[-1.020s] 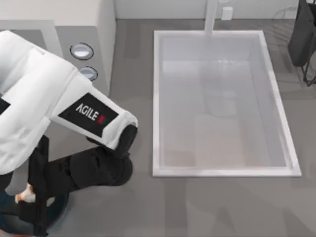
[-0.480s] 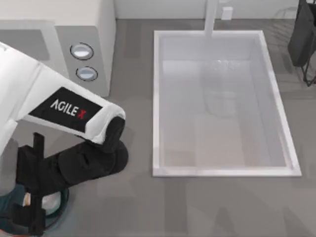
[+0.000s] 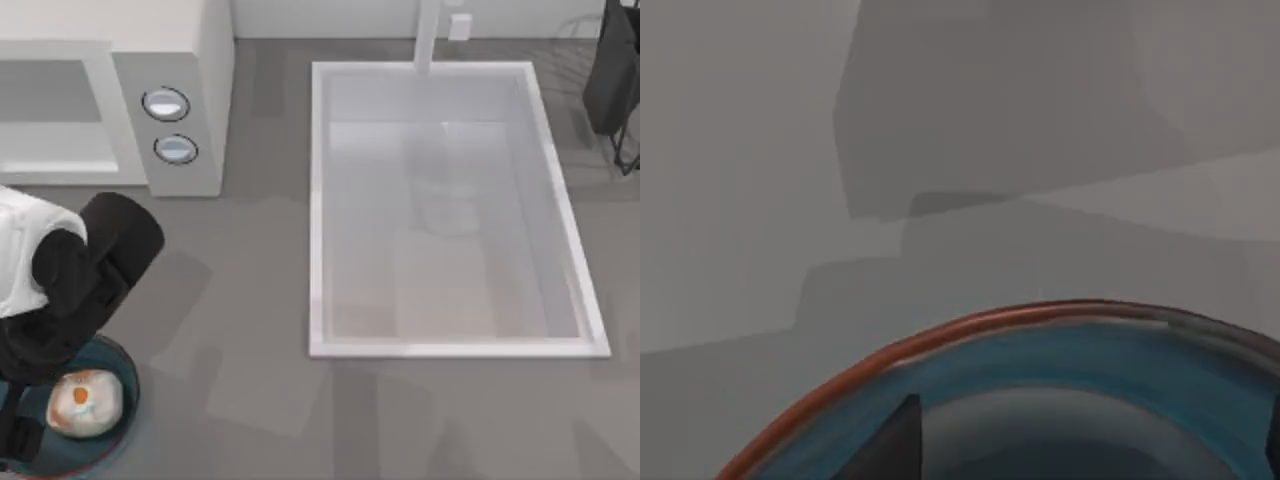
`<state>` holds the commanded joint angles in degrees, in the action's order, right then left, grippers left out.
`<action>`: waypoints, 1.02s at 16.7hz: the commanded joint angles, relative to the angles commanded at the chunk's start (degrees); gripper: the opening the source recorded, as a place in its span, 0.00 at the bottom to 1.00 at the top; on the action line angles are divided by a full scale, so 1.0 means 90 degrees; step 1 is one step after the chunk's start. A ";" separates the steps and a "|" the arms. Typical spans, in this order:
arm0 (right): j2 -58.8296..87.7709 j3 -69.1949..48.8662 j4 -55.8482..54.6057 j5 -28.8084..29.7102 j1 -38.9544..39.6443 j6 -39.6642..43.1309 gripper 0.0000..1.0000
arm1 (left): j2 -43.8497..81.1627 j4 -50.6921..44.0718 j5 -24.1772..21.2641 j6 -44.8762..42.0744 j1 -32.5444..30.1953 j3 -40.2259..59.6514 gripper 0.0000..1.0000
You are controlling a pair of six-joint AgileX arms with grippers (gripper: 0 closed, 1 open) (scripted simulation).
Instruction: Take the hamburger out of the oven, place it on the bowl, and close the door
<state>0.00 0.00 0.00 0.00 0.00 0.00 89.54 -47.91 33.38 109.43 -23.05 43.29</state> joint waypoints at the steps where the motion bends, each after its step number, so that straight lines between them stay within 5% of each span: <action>1: 0.0000 0.0000 0.0000 0.0000 0.0000 0.0000 1.00 | -0.0600 0.0457 -0.0187 -0.0829 0.0172 -0.0303 1.00; 11: 0.0000 0.0000 0.0000 0.0000 0.0000 0.0000 1.00 | -0.6962 0.4208 -0.2442 -0.8990 0.1848 -0.3396 1.00; 17: 0.0000 0.0000 0.0000 0.0000 0.0000 0.0000 1.00 | -0.9500 0.5190 -0.3496 -1.1694 0.2454 -0.4593 1.00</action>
<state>0.00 0.00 0.00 0.00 0.00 0.00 4.04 -1.21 1.92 4.18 -0.96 1.95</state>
